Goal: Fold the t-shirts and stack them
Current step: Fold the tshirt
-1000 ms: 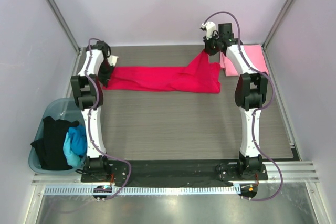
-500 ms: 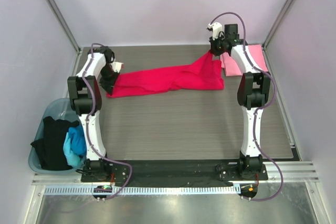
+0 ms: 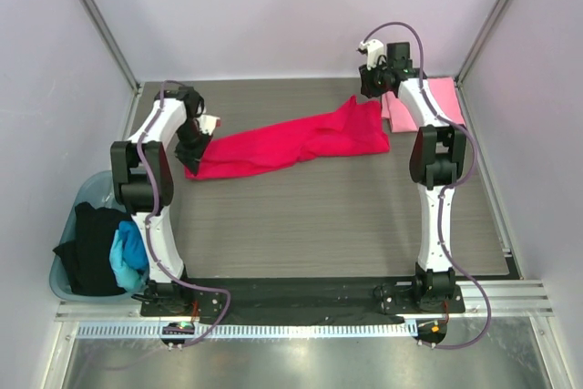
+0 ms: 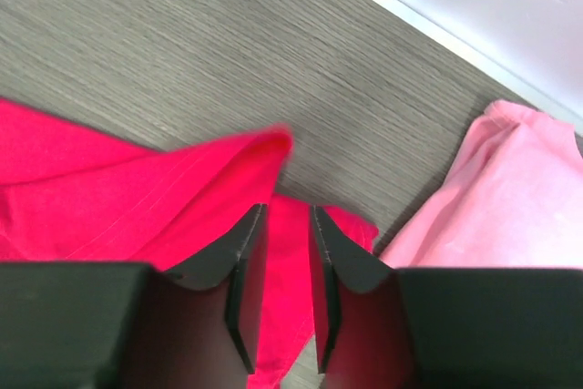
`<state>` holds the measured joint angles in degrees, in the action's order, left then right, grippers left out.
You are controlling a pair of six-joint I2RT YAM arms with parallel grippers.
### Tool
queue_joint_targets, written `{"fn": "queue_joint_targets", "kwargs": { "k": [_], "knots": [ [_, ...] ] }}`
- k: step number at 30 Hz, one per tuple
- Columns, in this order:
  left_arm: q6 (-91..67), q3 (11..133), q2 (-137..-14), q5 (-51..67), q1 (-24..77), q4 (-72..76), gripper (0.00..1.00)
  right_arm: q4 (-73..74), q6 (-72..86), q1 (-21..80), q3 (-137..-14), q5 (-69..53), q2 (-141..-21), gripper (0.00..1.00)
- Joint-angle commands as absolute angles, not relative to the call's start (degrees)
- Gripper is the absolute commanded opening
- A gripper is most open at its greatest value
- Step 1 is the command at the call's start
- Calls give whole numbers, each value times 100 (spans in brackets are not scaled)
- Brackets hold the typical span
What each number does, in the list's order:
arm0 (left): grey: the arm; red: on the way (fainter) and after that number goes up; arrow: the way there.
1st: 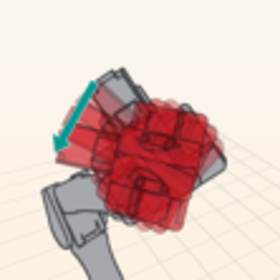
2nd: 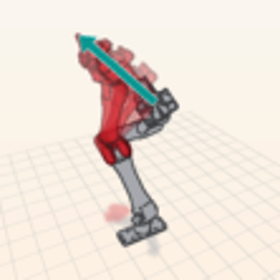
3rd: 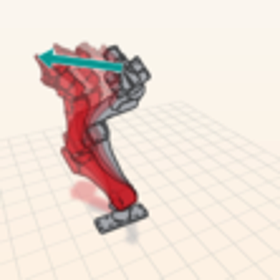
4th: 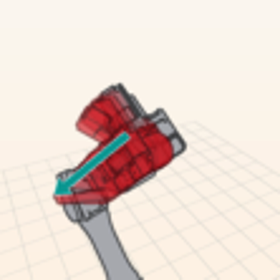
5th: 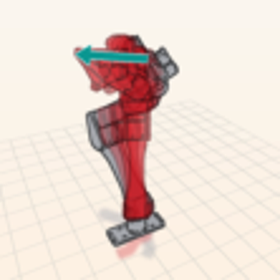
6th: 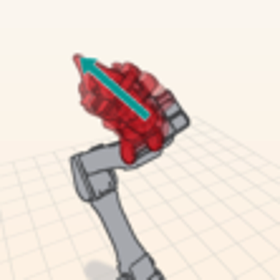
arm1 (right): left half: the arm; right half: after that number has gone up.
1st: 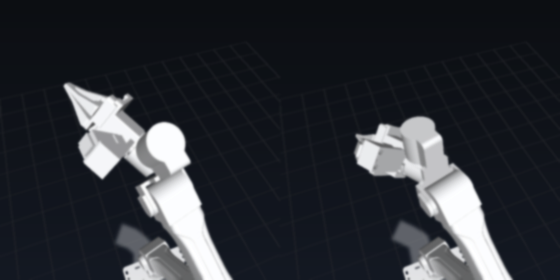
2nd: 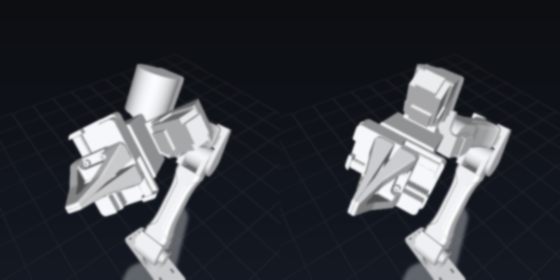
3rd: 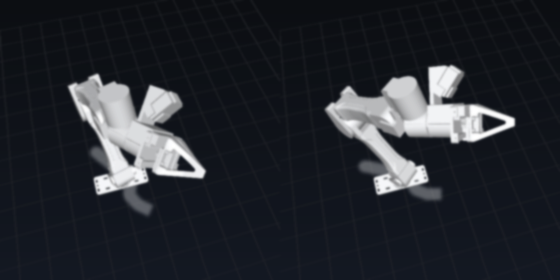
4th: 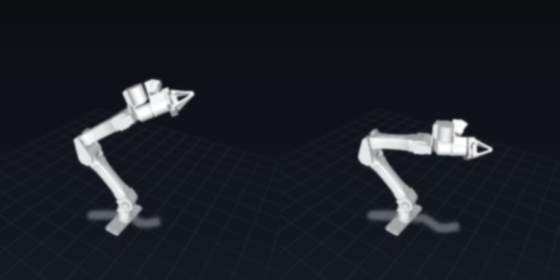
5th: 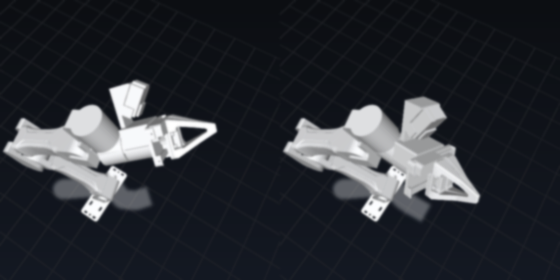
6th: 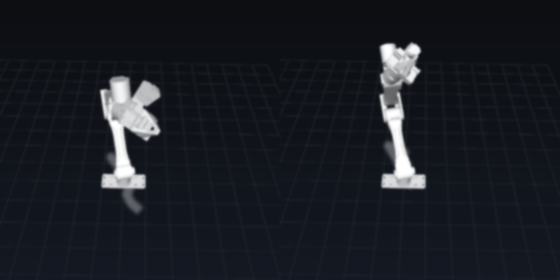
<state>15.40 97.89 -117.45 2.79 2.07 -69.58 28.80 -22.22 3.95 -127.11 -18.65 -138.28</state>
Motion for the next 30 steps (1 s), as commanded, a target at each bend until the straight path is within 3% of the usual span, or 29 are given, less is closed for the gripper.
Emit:
{"fn": "queue_joint_targets", "kwargs": {
  "k": [1,10,19,30],
  "knots": [
    [1608,9686,-11426,237,176,-6970,0,2987,-2179,325,-12824,-1626,-13510,33],
    [1582,9229,-11417,325,176,-6838,0,4867,-3074,-255,-12068,-2600,-12867,38],
    [1591,9070,-11478,299,176,-6741,0,6220,-3708,-352,-12076,-3322,-12902,44],
    [1600,9193,-11619,167,185,-6689,0,6644,-4069,-352,-11769,-3410,-13025,51]
  ]
}}
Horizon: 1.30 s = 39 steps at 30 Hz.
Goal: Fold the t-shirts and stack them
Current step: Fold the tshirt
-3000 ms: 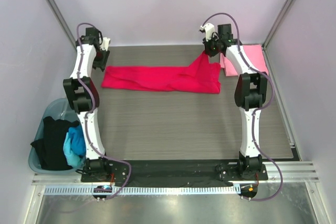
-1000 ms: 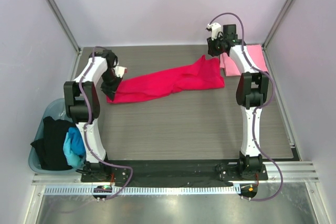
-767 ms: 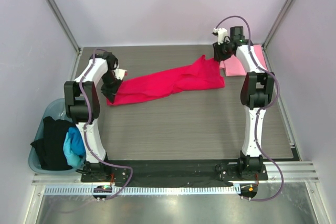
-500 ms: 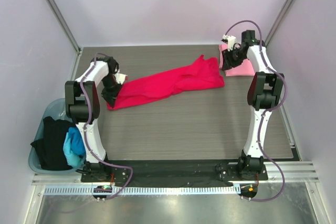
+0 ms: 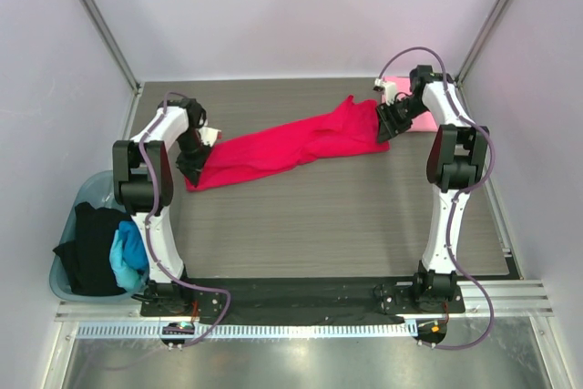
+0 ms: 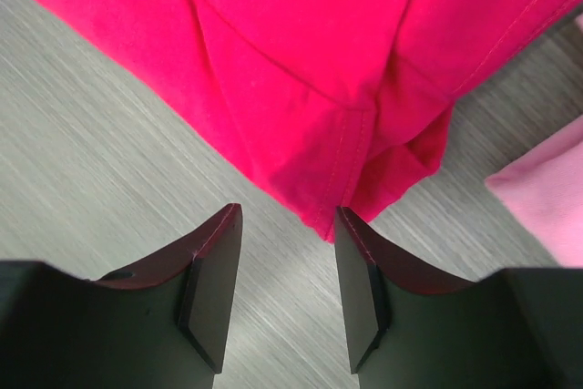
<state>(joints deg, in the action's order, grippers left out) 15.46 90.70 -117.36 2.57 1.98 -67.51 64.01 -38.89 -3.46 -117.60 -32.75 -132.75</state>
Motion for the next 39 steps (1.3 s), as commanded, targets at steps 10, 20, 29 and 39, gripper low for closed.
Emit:
{"fn": "queue_joint_targets", "kwargs": {
  "k": [10,20,29,39],
  "knots": [
    [1635,9246,-11742,88,185,-6653,0,6609,-4236,-387,-11531,-3348,-13139,52],
    [1723,9369,-11979,-167,185,-6583,0,6232,-4236,-448,-11303,-3489,-13228,53],
    [1775,9334,-11988,-272,184,-6530,0,5986,-4149,-475,-11101,-3481,-13245,15],
    [2153,9062,-11541,-316,114,-6434,0,5959,-4570,-615,-10135,-3050,-12086,1]
  ]
}}
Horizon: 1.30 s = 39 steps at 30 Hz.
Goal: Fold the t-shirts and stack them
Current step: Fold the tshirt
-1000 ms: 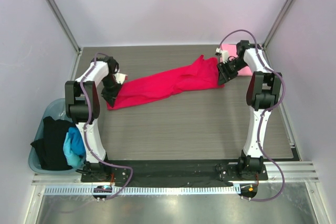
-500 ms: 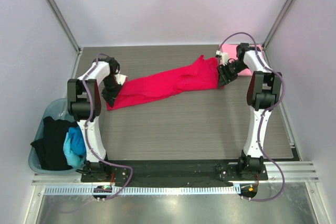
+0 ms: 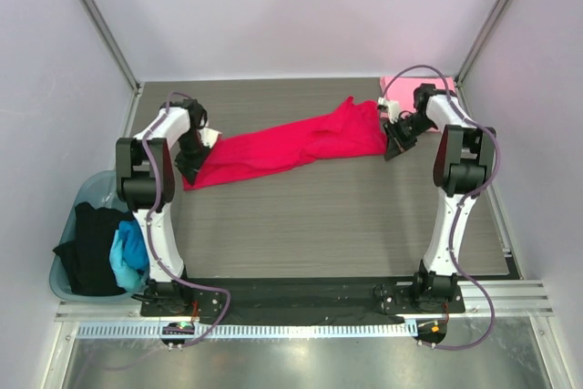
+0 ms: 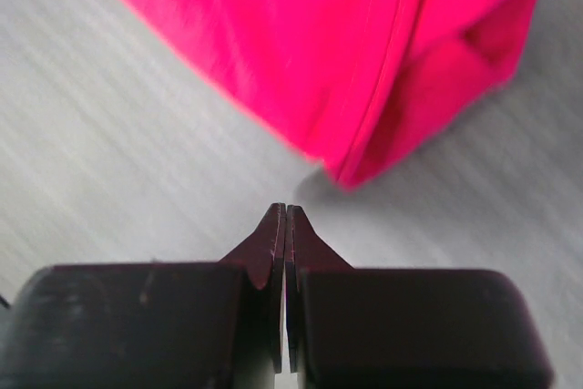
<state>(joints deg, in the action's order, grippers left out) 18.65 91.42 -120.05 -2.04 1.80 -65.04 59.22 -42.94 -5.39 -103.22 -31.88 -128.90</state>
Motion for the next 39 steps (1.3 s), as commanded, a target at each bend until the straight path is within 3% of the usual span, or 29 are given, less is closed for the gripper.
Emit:
{"fn": "queue_joint_targets", "kwargs": {
  "k": [1,5,6,7,8,12,33,36,39],
  "knots": [
    [2206,9009,-11479,-316,106,-6407,0,5959,-4588,-667,-10047,-3041,-11911,1],
    [2408,8710,-11189,-395,79,-6188,0,5933,-4623,-782,-9669,-3146,-11585,4],
    [2426,8666,-11197,-369,79,-6170,0,5863,-4588,-791,-9624,-3268,-11549,13],
    [2391,8692,-11232,-334,79,-6161,0,5793,-4553,-791,-9589,-3339,-11531,34],
    [2347,8745,-11276,-247,79,-6179,0,5722,-4527,-791,-9615,-3418,-11557,40],
    [2136,9000,-11496,-106,79,-6319,0,5757,-4368,-756,-10001,-3638,-12057,45],
    [2083,8859,-11575,-343,88,-6267,0,5537,-4298,-352,-10977,-3788,-13157,52],
    [2101,8842,-11558,-351,79,-6249,0,5624,-4359,-325,-10986,-3770,-13219,45],
    [2135,8807,-11549,-369,79,-6249,0,5871,-4491,-325,-10995,-3709,-13201,26]
  ]
}}
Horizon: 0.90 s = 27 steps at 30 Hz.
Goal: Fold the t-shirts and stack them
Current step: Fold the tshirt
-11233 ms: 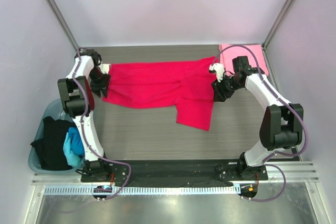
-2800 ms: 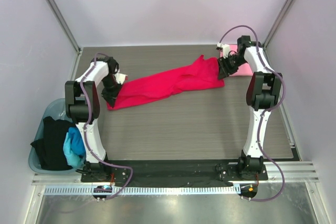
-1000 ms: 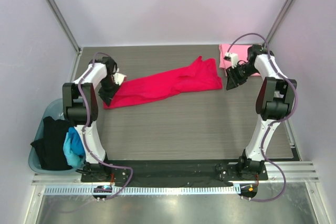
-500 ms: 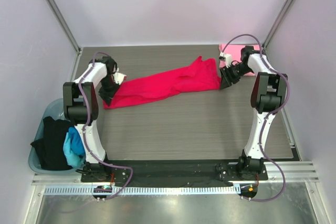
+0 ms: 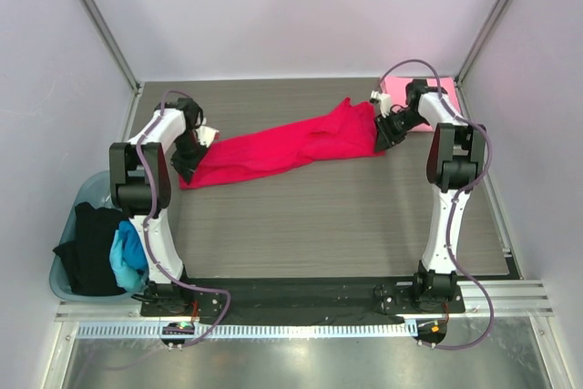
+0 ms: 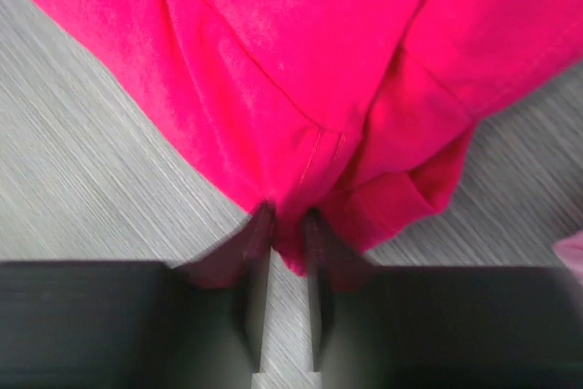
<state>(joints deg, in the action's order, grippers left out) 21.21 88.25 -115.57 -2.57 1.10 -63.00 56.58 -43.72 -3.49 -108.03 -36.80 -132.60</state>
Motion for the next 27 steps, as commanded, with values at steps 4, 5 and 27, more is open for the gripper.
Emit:
{"fn": "queue_joint_targets", "kwargs": {
  "k": [4,5,27],
  "knots": [
    [2311,8701,-11461,-500,79,-6205,0,5968,-4754,-421,-10644,-3551,-12711,3],
    [2442,8623,-11400,-571,70,-6179,0,5976,-4824,-465,-10478,-3507,-12613,2],
    [2760,7682,-10381,52,-167,-6398,10,7110,-5695,-914,-8324,-3419,-10758,26]
  ]
}}
